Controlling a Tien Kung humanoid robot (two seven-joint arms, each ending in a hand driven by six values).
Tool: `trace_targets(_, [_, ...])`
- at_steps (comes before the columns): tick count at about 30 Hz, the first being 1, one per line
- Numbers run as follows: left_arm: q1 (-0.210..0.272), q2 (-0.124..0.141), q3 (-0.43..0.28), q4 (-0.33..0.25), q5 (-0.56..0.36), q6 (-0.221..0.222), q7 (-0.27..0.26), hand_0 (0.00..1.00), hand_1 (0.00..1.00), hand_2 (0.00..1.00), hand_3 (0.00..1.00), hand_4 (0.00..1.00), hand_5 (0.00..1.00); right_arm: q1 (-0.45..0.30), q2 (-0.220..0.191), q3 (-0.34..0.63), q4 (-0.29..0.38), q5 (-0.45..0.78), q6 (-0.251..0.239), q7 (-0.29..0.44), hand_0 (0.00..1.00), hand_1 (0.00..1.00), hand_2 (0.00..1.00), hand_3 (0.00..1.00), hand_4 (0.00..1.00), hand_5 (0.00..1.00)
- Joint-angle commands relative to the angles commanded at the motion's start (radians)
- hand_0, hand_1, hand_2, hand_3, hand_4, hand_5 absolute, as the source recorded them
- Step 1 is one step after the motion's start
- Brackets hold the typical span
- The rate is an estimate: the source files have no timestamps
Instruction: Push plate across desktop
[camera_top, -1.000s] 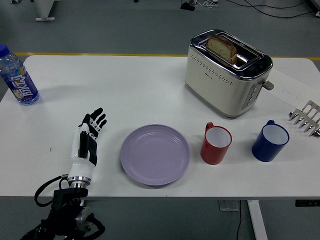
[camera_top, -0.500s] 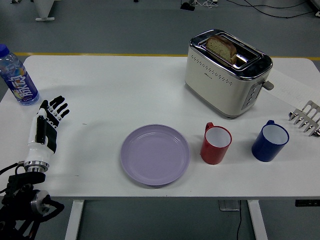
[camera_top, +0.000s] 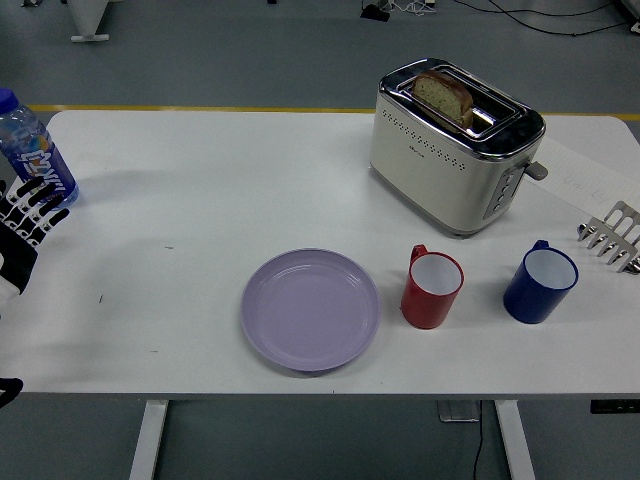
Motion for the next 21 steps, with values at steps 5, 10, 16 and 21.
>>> trace_targets(5, [-0.008, 0.021, -0.026, 0.011, -0.036, -0.015, 0.016, 0.728, 0.772, 0.756, 0.711, 0.593, 0.998, 0.001, 0.001, 0.0, 0.001, 0.001, -0.001, -0.002, 0.656, 0.64, 0.729, 0.787, 0.525, 0.589])
trace_targets(10, [-0.014, 0.025, -0.04, 0.029, -0.048, -0.007, 0.035, 0.728, 0.773, 0.759, 0.712, 0.582, 0.998, 0.004, 0.0, -0.001, 0.001, 0.001, -0.002, -0.002, 0.656, 0.64, 0.728, 0.786, 0.525, 0.589])
trace_targets(16, [-0.011, 0.024, -0.046, 0.038, -0.047, -0.007, 0.042, 0.726, 0.774, 0.759, 0.714, 0.595, 0.998, 0.005, 0.0, 0.0, 0.001, 0.002, -0.003, -0.001, 0.654, 0.638, 0.729, 0.786, 0.525, 0.589])
trace_targets(21, [-0.013, 0.025, -0.049, 0.039, -0.05, -0.003, 0.04, 0.726, 0.774, 0.759, 0.714, 0.595, 0.998, 0.007, -0.001, 0.002, 0.0, 0.0, -0.003, 0.0, 0.654, 0.638, 0.729, 0.786, 0.525, 0.589])
